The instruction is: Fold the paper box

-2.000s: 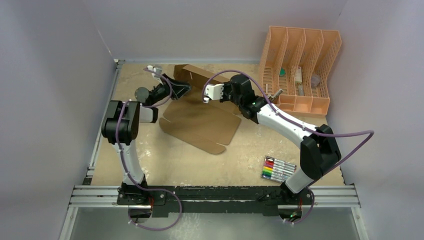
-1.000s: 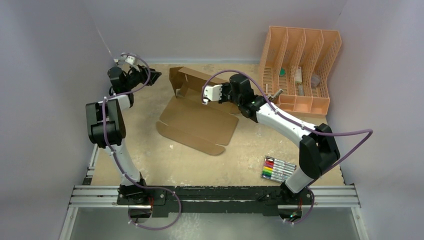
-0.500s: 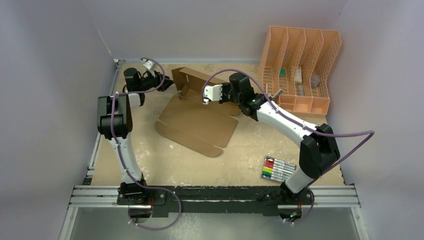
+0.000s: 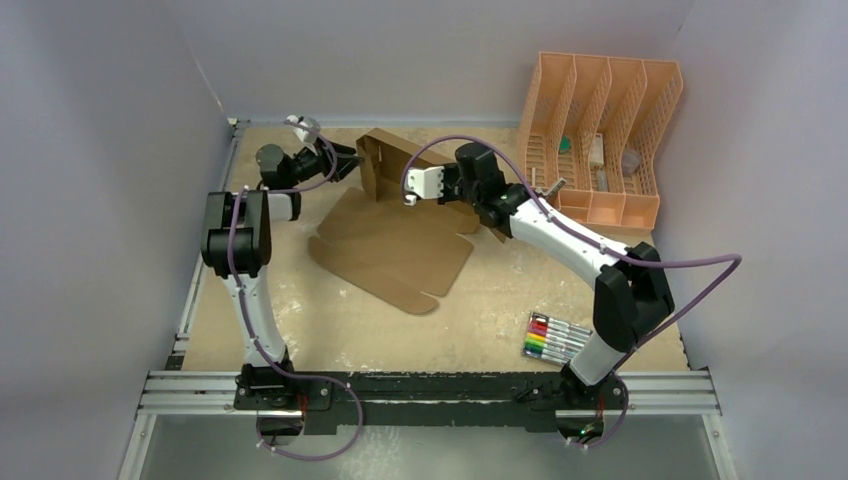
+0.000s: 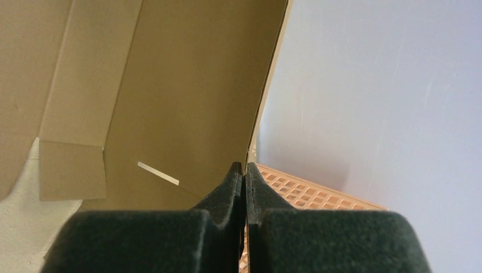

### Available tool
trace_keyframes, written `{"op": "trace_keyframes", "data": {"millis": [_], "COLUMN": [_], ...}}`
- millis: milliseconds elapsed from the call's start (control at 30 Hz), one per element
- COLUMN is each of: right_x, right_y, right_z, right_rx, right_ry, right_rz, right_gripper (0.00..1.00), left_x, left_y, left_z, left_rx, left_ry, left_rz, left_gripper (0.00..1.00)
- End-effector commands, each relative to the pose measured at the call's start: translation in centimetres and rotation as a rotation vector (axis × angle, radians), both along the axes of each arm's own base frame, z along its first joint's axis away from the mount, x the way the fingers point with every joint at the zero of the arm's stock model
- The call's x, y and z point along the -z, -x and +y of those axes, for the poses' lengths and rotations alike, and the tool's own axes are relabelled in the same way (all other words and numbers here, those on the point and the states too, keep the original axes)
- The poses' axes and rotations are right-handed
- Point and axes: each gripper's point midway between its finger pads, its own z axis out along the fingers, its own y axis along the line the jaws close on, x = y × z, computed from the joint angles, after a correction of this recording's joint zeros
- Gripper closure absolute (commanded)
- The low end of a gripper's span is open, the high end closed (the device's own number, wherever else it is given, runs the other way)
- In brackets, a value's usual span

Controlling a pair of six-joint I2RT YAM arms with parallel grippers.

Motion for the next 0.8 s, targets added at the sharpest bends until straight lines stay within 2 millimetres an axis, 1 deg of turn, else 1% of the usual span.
{"op": "trace_keyframes", "data": {"millis": [0, 100, 333, 433, 600, 700, 767], "right_x": [1.0, 1.6, 3.4, 3.3, 2.9, 2.6, 2.8], "right_y": [0.7, 0.6, 0.7, 0.7, 1.1, 1.5, 1.9], "right_z": [1.7, 1.5, 1.3, 1.1, 1.5, 1.8, 1.9], "right_rx": [-0.086, -0.085, -0.078, -0.072, -0.072, -0.076, -0.080], "right_ry": [0.033, 0.068, 0.109, 0.123, 0.142, 0.158, 0.176], "right_rz": [0.038, 0.031, 0.005, -0.026, -0.047, -0.076, -0.094], "right_gripper": [1.00, 1.00, 1.00, 1.00, 1.00, 1.00, 1.00], "left_x": [-1.6, -1.6, -1.6, -1.5, -2.1, -2.5, -2.5], "left_y": [1.0, 1.6, 2.3, 2.4, 3.0, 3.4, 3.5], "left_z": [-2.0, -2.2, -2.4, -2.3, -2.3, -1.8, -1.4], "left_rx": [0.067, 0.088, 0.103, 0.096, 0.102, 0.079, 0.055], "left_ry": [0.030, 0.054, 0.090, 0.094, 0.107, 0.109, 0.106], "left_rz": [-0.075, -0.067, -0.056, -0.058, -0.077, -0.087, -0.089], "left_gripper": [0.58, 0.58, 0.58, 0.58, 0.59, 0.58, 0.58]}}
